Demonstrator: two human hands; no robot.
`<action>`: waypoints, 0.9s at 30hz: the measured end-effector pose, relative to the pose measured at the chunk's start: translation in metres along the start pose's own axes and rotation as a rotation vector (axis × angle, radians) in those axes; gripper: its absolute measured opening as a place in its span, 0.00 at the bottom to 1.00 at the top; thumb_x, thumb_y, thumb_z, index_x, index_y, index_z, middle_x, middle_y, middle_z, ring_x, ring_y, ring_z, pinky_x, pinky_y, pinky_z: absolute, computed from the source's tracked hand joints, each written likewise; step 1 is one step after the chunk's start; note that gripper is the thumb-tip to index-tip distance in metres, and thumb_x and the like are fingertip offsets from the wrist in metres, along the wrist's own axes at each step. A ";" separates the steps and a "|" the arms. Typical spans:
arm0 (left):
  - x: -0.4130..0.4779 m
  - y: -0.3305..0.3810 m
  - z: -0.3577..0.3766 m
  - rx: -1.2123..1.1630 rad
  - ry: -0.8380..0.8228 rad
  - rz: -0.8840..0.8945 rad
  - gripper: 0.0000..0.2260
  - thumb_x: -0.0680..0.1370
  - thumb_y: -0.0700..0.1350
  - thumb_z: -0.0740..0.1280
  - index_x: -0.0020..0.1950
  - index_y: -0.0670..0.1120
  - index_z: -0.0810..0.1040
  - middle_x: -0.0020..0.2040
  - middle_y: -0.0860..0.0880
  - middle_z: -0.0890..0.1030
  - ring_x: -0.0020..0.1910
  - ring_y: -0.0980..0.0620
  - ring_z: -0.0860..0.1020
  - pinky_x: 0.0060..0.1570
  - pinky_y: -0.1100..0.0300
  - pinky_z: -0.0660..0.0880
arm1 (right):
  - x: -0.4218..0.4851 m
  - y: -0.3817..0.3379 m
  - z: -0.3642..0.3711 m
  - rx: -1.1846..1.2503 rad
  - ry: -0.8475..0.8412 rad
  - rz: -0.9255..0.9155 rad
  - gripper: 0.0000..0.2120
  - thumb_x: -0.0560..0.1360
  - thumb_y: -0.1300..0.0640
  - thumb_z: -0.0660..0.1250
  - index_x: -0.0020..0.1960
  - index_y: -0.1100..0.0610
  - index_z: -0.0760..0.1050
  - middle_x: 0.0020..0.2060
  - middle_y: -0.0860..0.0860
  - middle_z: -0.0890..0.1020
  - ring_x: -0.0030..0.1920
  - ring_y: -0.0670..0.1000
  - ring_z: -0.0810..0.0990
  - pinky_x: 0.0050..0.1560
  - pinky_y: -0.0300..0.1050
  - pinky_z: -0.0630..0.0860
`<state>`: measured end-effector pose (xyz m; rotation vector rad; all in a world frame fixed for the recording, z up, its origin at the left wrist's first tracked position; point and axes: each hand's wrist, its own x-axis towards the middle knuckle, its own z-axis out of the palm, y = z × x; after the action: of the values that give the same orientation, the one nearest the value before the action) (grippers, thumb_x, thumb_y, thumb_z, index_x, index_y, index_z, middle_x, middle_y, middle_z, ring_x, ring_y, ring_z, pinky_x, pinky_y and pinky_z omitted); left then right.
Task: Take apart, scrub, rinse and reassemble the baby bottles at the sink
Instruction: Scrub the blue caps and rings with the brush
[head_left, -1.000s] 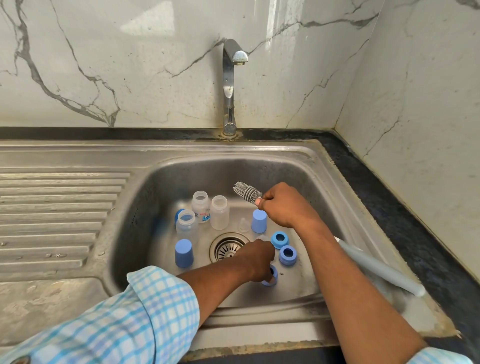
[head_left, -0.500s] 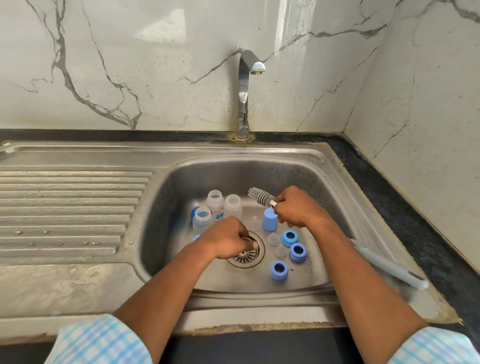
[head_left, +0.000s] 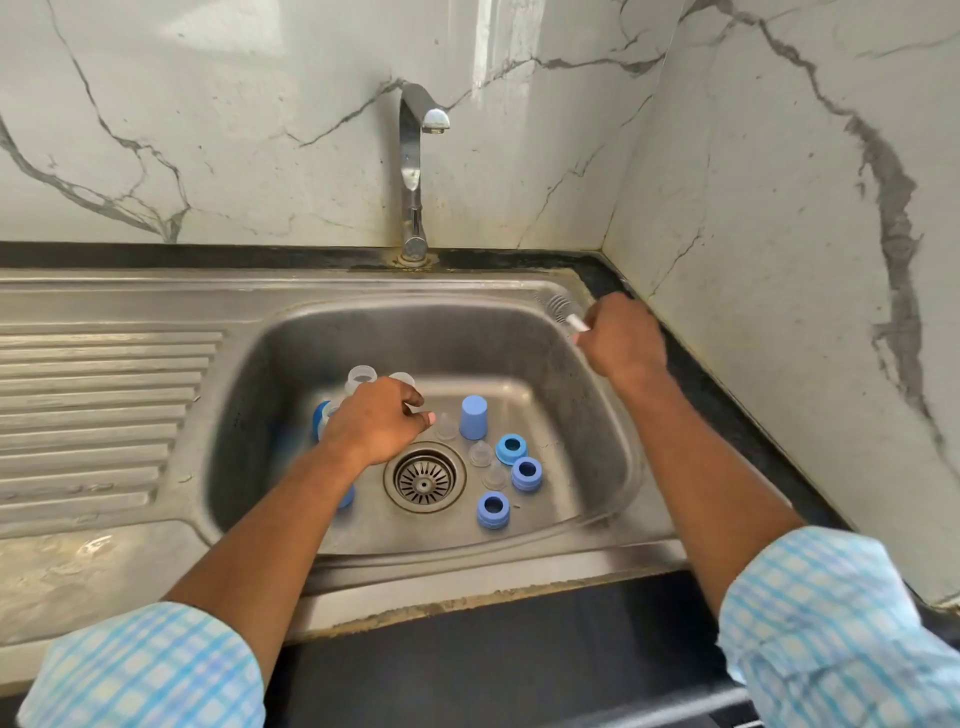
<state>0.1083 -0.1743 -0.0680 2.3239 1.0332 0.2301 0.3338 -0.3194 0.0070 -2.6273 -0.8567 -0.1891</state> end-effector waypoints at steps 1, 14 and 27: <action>0.001 0.000 0.000 -0.005 -0.006 0.002 0.18 0.77 0.54 0.71 0.65 0.49 0.80 0.59 0.49 0.83 0.59 0.49 0.79 0.60 0.55 0.74 | 0.008 0.009 -0.004 -0.010 0.030 0.035 0.12 0.76 0.59 0.70 0.58 0.60 0.80 0.53 0.61 0.82 0.53 0.62 0.82 0.50 0.50 0.77; 0.004 0.006 -0.002 0.026 -0.021 0.020 0.18 0.77 0.54 0.70 0.65 0.49 0.79 0.60 0.48 0.82 0.59 0.48 0.79 0.59 0.52 0.76 | 0.030 0.059 0.001 -0.257 0.072 0.144 0.11 0.78 0.62 0.66 0.59 0.64 0.75 0.56 0.62 0.79 0.55 0.63 0.79 0.44 0.47 0.68; -0.002 0.003 -0.013 0.033 0.021 -0.013 0.18 0.77 0.54 0.71 0.65 0.50 0.79 0.61 0.47 0.81 0.58 0.46 0.79 0.60 0.50 0.76 | 0.012 0.056 0.012 -0.210 0.158 0.150 0.07 0.75 0.64 0.66 0.51 0.63 0.79 0.50 0.62 0.81 0.52 0.63 0.80 0.44 0.48 0.72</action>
<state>0.1041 -0.1719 -0.0555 2.3481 1.0698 0.2349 0.3771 -0.3500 -0.0179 -2.8099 -0.6142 -0.4628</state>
